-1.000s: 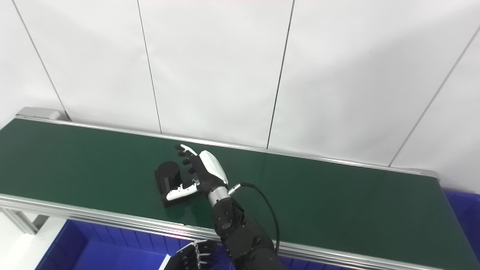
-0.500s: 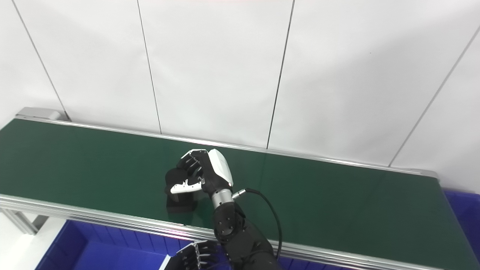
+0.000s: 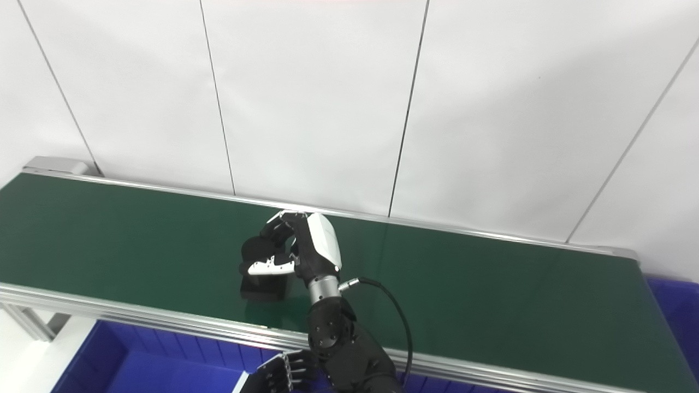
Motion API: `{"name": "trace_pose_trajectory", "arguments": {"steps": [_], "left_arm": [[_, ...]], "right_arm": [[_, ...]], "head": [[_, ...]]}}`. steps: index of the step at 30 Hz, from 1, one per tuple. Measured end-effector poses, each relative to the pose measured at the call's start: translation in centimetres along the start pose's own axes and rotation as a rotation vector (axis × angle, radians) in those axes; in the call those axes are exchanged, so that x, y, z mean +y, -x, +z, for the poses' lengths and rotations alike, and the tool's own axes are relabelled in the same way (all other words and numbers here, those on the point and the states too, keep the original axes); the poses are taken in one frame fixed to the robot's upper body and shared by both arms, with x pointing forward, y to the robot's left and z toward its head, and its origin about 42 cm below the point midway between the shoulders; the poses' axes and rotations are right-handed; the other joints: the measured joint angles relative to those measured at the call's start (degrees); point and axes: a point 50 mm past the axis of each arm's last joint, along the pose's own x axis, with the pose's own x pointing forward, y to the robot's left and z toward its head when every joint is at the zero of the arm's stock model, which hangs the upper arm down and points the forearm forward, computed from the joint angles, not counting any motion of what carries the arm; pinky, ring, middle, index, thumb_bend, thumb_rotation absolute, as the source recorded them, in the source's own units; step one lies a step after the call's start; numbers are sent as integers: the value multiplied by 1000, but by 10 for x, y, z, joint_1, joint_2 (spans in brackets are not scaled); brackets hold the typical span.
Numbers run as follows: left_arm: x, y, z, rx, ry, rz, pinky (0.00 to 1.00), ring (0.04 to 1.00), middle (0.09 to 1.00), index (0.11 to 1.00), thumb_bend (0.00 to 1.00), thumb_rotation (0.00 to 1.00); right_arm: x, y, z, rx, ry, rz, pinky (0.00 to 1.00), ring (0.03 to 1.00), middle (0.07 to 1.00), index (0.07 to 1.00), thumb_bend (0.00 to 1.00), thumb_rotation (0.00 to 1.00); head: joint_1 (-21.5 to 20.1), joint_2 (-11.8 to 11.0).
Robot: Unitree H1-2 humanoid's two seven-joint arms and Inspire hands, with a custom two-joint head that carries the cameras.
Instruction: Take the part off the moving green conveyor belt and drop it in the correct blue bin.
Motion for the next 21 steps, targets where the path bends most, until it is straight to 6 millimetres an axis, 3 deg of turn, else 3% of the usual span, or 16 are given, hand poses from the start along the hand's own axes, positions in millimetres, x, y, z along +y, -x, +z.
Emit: {"name": "trace_pose_trajectory", "arguments": {"steps": [6, 21], "left_arm": [[-2, -1, 2, -5, -13, -7, 621, 639, 667, 668, 592, 0], [-7, -2, 5, -19, -35, -23, 641, 641, 654, 652, 601, 0]], "right_arm": [[-21, 14, 7, -98, -37, -67, 203, 447, 249, 206, 509, 0], [-77, 84, 32, -227, -80, -178, 180, 445, 247, 196, 509, 0]], "head": [[-10, 3], [-21, 6]]}}
